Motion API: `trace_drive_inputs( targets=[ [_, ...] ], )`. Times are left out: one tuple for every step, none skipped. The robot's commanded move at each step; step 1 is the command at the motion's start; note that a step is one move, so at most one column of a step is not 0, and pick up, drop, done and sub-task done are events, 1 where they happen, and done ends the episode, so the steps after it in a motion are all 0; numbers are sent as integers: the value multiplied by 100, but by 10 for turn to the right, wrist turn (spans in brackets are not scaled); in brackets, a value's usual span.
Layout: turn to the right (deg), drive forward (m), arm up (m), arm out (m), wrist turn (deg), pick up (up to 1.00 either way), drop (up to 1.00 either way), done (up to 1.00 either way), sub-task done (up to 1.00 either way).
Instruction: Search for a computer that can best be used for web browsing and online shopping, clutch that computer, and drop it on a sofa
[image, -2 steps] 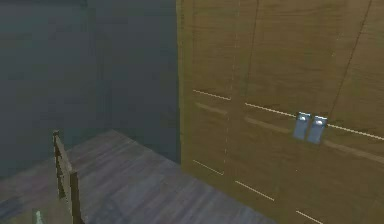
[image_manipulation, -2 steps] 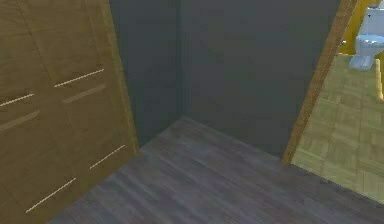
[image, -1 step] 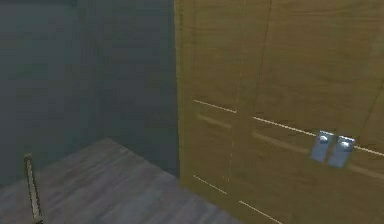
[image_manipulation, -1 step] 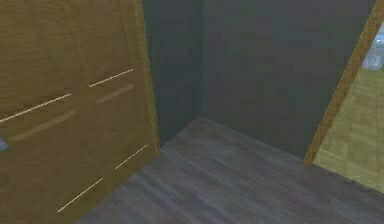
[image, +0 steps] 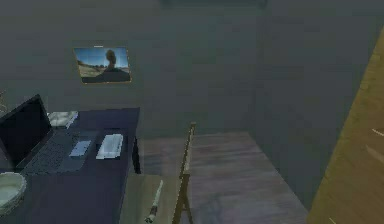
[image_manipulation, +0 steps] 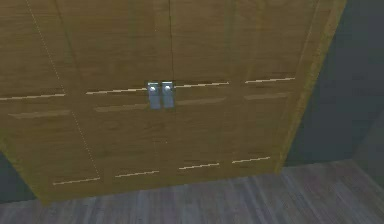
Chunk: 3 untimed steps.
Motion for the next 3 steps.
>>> trace_drive_inputs(
  targets=[
    [-60, 0, 0, 0, 0, 0, 0, 0, 0],
    [0, 40, 0, 0, 0, 0, 0, 0, 0],
    [-450, 0, 0, 0, 0, 0, 0, 0, 0]
  ],
)
